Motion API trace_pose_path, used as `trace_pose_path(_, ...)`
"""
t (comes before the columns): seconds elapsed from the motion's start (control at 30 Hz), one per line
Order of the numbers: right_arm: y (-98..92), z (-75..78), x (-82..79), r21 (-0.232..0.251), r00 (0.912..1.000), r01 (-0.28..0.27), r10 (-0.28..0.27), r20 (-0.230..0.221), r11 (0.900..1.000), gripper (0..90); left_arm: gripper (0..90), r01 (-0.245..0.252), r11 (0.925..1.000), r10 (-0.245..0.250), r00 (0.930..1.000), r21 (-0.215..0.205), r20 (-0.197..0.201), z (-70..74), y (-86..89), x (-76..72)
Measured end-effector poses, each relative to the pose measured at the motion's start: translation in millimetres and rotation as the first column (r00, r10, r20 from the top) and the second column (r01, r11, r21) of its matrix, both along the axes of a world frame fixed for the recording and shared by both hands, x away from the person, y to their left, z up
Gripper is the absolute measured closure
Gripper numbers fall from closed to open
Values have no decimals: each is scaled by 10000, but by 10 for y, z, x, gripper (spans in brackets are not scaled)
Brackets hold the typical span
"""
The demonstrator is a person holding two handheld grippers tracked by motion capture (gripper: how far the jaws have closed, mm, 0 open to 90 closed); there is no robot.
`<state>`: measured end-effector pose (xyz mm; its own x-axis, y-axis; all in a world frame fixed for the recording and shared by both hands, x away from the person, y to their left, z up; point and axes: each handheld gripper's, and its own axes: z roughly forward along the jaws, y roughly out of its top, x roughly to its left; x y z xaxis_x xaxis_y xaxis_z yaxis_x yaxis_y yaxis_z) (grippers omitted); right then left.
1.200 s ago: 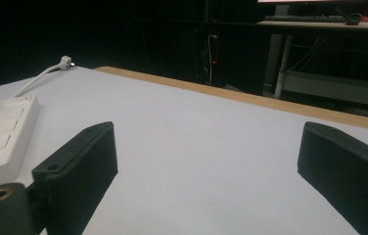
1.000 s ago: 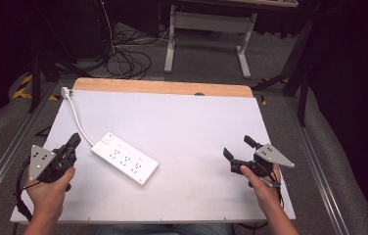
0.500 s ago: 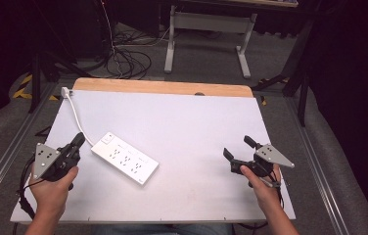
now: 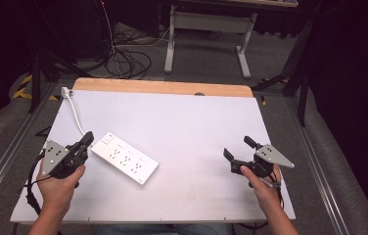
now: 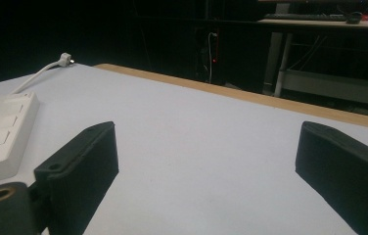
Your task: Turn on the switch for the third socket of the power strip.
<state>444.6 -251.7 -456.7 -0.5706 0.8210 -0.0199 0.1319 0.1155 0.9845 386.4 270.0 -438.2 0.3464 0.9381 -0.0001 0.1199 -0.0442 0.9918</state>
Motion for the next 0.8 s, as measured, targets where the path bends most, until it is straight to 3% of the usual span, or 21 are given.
trace_pose_path(0.4,-1,-9,-7,-92,10000,43,-43,-5,9999,92,899,622,9972,-618,9980,422,-105,-12,-162,62)
trace_pose_path(0.8,-3,-10,-13,-107,10000,94,-94,19,9999,90,899,1397,9843,-1363,9899,1077,-384,-40,-350,94)
